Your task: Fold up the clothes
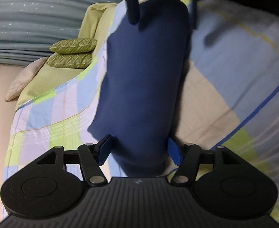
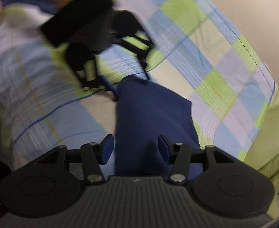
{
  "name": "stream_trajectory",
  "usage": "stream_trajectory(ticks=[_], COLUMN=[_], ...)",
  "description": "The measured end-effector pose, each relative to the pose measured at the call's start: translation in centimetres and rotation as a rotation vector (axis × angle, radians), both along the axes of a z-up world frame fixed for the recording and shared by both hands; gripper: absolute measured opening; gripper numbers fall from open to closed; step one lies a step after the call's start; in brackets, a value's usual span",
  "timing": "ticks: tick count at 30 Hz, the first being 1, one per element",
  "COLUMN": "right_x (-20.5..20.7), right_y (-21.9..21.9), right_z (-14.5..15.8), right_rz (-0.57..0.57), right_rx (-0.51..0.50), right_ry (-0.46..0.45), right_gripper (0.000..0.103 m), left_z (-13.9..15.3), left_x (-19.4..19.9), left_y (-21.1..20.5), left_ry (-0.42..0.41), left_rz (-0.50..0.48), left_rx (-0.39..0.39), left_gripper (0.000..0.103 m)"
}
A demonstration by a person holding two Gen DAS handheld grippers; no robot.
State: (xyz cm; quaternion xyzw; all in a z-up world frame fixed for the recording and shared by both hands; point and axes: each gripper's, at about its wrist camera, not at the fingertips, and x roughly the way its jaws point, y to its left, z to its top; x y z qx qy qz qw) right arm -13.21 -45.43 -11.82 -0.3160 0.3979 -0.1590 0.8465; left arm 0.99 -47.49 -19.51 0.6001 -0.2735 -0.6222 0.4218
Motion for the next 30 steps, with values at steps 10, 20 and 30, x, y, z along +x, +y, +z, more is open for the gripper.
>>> stream_trajectory(ticks=[10, 20, 30], right_x=[1.4, 2.8, 3.0], right_y=[-1.0, -0.8, -0.7], right_z=[-2.3, -4.1, -4.4], right_rz=[-0.010, -0.030, -0.031], right_rx=[-0.174, -0.250, -0.261], right_ry=[0.118, 0.178, 0.183], right_gripper=[0.054, 0.061, 0.062], left_z=[0.9, 0.9, 0.0], left_x=[0.5, 0.6, 0.3], left_y=[-0.6, -0.3, -0.2], left_ry=[0.091, 0.088, -0.010], left_rz=[0.022, 0.007, -0.052], left_rx=[0.004, 0.002, -0.055], left_gripper=[0.063, 0.063, 0.074])
